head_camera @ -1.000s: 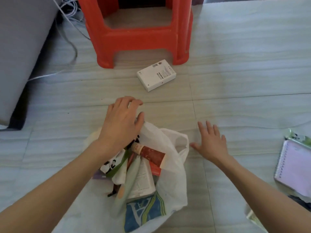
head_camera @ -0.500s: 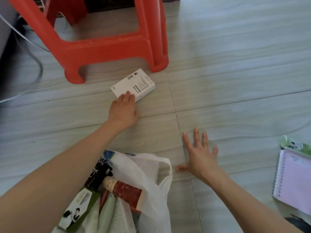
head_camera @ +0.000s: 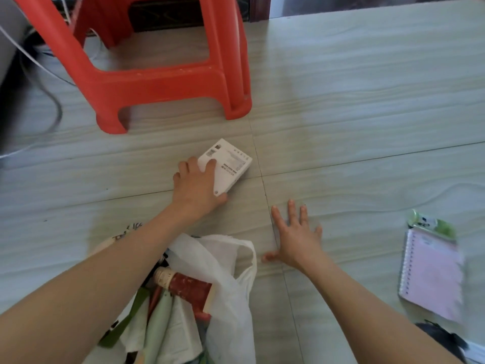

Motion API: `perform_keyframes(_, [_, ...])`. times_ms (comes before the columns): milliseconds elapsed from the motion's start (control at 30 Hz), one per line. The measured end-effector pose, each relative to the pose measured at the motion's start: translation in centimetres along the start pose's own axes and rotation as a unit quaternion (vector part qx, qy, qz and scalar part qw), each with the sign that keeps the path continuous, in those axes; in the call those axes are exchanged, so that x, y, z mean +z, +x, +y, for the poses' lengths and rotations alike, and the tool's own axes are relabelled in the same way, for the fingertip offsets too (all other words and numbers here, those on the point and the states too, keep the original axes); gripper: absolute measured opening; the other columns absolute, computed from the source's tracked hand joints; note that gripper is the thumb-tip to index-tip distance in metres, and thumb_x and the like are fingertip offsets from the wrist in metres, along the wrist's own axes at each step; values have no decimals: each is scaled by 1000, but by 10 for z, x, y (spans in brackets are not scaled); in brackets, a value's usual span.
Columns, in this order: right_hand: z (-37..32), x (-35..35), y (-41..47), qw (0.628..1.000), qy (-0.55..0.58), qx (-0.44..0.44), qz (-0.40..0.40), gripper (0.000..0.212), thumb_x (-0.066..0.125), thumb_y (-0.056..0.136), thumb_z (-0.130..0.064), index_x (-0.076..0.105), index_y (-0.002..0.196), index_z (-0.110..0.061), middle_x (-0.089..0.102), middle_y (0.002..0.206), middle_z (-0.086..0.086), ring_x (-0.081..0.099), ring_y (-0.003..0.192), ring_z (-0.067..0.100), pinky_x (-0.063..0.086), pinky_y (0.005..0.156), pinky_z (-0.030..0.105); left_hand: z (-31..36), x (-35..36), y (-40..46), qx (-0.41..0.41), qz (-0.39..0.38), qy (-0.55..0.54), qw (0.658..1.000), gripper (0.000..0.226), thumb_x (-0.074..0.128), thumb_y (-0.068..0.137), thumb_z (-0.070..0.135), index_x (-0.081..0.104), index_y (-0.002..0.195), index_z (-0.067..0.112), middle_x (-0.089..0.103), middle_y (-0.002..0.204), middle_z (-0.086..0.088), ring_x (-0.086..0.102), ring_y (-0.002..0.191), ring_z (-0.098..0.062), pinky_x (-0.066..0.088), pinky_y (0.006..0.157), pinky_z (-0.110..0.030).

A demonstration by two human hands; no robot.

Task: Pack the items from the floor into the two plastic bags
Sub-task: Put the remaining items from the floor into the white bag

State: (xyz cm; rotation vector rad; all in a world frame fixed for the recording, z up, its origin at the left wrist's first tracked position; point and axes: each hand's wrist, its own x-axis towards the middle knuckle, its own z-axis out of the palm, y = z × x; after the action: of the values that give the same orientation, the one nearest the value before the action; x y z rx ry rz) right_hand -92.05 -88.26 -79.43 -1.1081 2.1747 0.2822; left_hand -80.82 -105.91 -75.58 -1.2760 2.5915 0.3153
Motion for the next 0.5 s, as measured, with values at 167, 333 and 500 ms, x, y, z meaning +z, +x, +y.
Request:
perform_keyframes(167, [4, 2, -5, 999, 31, 3, 10, 88, 57, 83, -52, 3, 148, -28, -14, 157, 8, -7, 145, 30, 15, 115, 51, 6, -32, -73, 51, 134, -94, 985, 77, 60, 75, 51, 31, 138, 18, 30, 138, -13, 28, 120, -32, 24, 102, -39])
perform_keyframes(333, [-25, 17, -81, 933, 352, 20, 70, 45, 41, 95, -41, 60, 119, -8, 59, 126, 10, 53, 113, 22, 38, 92, 28, -16, -40, -156, 17, 164, -195, 967, 80, 42, 65, 64, 37, 132, 22, 35, 137, -8, 29, 120, -25, 32, 101, -41])
perform_keyframes(500, [-53, 35, -144, 786, 586, 19, -196, 54, 48, 77, -70, 62, 107, -28, 67, 107, -11, 60, 103, 12, 48, 90, 37, -40, -17, -219, -27, 153, -215, 964, 82, 42, 64, 68, 36, 133, 23, 35, 139, -4, 28, 123, -21, 35, 101, -42])
